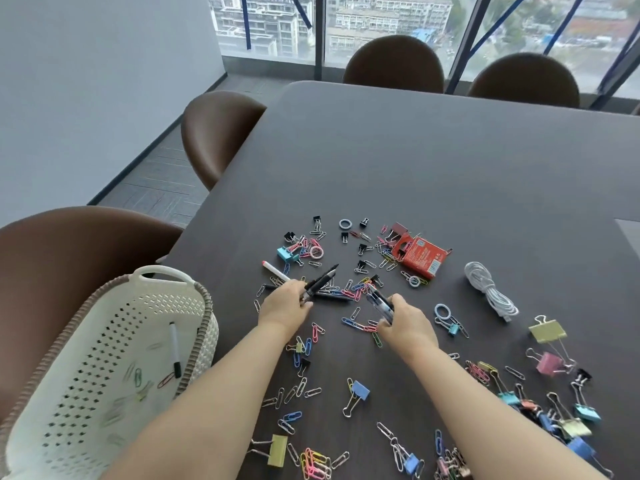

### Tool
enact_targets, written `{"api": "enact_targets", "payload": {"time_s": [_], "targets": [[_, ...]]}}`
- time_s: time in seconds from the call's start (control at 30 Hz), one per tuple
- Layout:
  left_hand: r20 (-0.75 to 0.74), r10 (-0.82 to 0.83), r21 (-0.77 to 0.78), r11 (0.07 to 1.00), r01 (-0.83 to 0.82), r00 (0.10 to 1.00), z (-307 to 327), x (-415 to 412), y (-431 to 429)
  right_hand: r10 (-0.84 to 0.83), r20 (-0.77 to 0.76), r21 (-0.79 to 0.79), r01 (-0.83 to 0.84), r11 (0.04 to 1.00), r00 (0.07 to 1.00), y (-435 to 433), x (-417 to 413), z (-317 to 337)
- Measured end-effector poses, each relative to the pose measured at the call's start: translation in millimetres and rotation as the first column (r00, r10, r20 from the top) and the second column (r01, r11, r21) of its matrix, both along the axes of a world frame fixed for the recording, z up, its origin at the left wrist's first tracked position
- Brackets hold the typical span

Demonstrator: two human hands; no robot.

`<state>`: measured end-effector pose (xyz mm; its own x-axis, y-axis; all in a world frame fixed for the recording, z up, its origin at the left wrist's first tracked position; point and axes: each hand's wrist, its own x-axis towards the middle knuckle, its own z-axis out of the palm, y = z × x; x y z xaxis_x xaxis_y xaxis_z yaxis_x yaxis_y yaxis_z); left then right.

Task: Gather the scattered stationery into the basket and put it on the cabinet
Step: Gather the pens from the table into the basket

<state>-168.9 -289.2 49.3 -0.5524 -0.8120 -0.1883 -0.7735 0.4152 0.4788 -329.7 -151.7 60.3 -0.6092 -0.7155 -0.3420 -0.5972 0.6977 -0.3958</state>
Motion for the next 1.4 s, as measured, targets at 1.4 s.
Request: {"api": "enact_targets", "payload": {"time_s": [1.4], "targets": [[0.12,0.237,0.048,0.969,-0.244,0.964,-1.4,11.2,-6.1,0.005,0.141,-0.105,0.01,0.994,0.99,32.5,12.1,-7.0]]}}
